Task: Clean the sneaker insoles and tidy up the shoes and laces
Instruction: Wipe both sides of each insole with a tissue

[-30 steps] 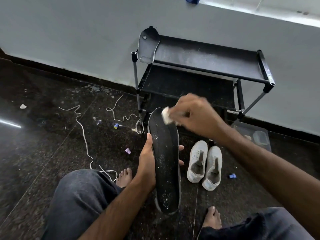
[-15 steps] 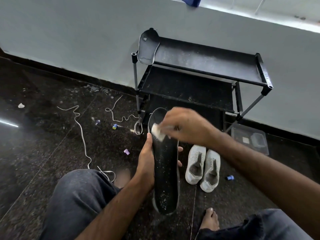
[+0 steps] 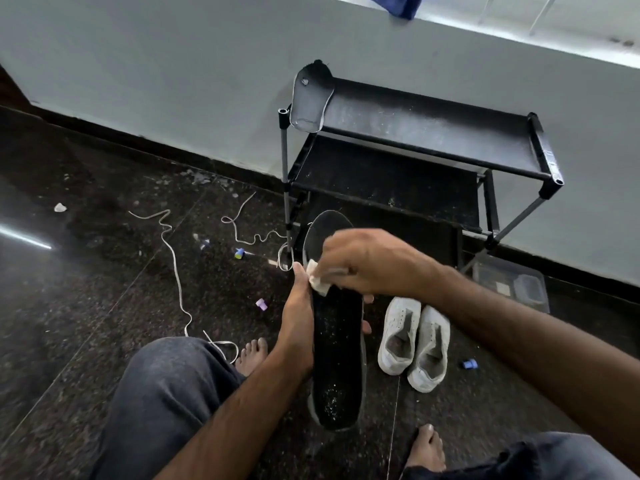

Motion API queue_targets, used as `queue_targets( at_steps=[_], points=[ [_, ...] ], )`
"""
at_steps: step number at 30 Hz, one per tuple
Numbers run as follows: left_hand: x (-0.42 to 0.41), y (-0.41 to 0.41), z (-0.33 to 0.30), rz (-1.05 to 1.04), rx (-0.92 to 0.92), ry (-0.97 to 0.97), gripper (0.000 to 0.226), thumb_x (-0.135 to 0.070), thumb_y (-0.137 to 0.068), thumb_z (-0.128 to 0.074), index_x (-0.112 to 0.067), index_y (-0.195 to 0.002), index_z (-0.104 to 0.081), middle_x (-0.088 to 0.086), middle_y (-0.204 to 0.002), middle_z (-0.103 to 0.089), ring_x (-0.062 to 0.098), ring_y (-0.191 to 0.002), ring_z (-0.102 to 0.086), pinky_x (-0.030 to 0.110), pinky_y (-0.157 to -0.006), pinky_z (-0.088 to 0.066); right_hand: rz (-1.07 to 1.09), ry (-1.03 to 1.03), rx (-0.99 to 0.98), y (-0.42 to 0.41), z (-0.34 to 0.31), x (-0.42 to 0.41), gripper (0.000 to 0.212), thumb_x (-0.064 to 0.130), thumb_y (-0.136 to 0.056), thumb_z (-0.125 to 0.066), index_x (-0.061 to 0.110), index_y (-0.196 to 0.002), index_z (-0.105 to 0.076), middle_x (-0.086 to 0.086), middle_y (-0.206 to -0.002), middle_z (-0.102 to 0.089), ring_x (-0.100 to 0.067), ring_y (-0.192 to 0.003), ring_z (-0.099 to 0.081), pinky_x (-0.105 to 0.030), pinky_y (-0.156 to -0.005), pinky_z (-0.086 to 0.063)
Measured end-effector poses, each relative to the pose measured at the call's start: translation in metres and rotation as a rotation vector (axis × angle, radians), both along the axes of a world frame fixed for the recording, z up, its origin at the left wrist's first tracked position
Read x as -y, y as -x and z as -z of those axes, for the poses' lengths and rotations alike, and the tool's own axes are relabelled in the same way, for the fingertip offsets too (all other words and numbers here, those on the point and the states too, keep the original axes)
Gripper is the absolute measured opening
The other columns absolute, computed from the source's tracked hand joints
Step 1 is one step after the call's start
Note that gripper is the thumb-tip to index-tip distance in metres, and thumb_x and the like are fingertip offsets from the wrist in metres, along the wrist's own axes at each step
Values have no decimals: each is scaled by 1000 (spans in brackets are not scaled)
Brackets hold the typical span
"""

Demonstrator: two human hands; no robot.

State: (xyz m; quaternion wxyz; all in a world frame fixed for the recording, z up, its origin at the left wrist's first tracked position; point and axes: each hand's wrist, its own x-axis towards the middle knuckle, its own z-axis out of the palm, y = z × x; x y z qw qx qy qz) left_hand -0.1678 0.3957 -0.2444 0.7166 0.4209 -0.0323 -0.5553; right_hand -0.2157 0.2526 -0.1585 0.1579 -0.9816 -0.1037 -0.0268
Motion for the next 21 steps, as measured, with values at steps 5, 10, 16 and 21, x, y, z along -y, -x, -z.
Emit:
queue_targets(
  at_steps=[5,10,16,21],
  points=[
    [-1,0,1,-25,-23,67,90,-78,-85,-29,-12,-139,-56,22,-105,-70,30,-69,-66,38,-58,-55,141,279,146,-28,15,38,11,19,-89,-67,21,-81,-74,4,-78,-60,-16,-75,-61,-25,-65,-39],
    [-1,-1,-1,29,-76,56,93,-82,-78,-27,-11,-107,-79,22,-90,-71,33,-65,-63,37,-60,-54,554,-71,327,-32,-10,52,12,18,-90,-71,25,-93,-80,13,-81,-61,-4,-72,-58,-15,-62,-40],
    [2,-1,-4,20,30,15,85,-81,-83,-19,-23,-96,-80,23,-90,-71,32,-62,-64,37,-59,-54,-98,86,66,-4,9,5,8,18,-93,-69,20,-88,-75,7,-82,-60,-4,-78,-50,-29,-70,-49],
    [0,0,-1,-11,-76,116,89,-79,-84,-29,-22,-149,-45,21,-112,-65,29,-76,-66,39,-54,-53,440,132,287,-35,7,61,12,17,-87,-70,21,-82,-80,1,-75,-64,-19,-71,-62,-40,-67,-54]
  ],
)
